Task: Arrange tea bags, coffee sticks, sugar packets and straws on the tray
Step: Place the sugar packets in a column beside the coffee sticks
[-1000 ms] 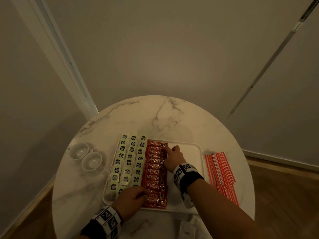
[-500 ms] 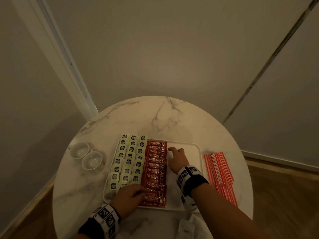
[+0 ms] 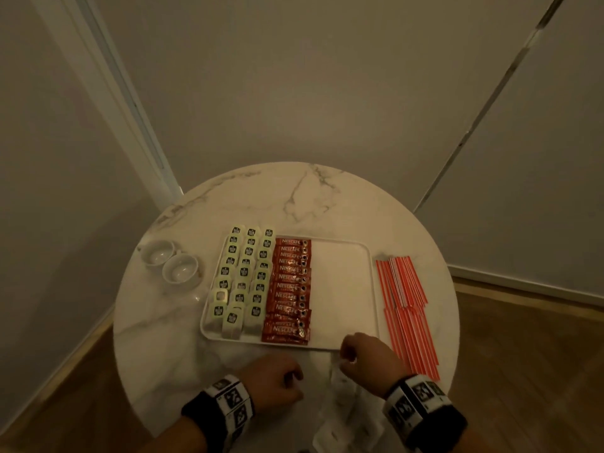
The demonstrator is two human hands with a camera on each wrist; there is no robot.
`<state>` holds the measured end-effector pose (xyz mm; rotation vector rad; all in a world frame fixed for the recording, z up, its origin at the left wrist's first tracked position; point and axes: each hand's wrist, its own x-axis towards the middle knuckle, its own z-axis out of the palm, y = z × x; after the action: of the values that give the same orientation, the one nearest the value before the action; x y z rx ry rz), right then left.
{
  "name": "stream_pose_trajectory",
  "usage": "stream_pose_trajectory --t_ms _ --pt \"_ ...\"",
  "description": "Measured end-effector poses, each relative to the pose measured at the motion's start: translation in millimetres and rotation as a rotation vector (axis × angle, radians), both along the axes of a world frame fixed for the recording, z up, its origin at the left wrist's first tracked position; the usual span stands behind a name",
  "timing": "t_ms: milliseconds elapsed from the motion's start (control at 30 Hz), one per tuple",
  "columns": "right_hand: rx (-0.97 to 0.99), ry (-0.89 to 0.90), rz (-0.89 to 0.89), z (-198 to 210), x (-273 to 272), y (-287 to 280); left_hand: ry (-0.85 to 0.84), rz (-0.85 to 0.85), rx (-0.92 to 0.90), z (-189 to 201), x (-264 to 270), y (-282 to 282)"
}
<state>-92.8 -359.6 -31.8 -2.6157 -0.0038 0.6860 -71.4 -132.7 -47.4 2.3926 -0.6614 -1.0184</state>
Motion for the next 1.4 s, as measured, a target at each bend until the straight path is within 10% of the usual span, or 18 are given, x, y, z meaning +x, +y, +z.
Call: stream_pose_trajectory --t_ms 533,800,1033,1400 --pt "0.022 -0.083 -0.139 -24.9 -26.5 3.0 -0.040 0.168 0.038 -15.1 -25.4 -68.0" --pt "0.476 -0.082 -0.328 10.7 -18.8 2.2 -0.045 0.506 -0.326 0.6 -13.4 -59.6" --pt "0.826 0.020 -0.517 26.4 -14.0 8.3 0.408 0.993 -0.797 35.6 -6.7 -54.3" --pt "1.098 0.017 -0.501 45.6 2.5 11.6 0.389 1.129 -1.038 56.5 9.1 -45.0"
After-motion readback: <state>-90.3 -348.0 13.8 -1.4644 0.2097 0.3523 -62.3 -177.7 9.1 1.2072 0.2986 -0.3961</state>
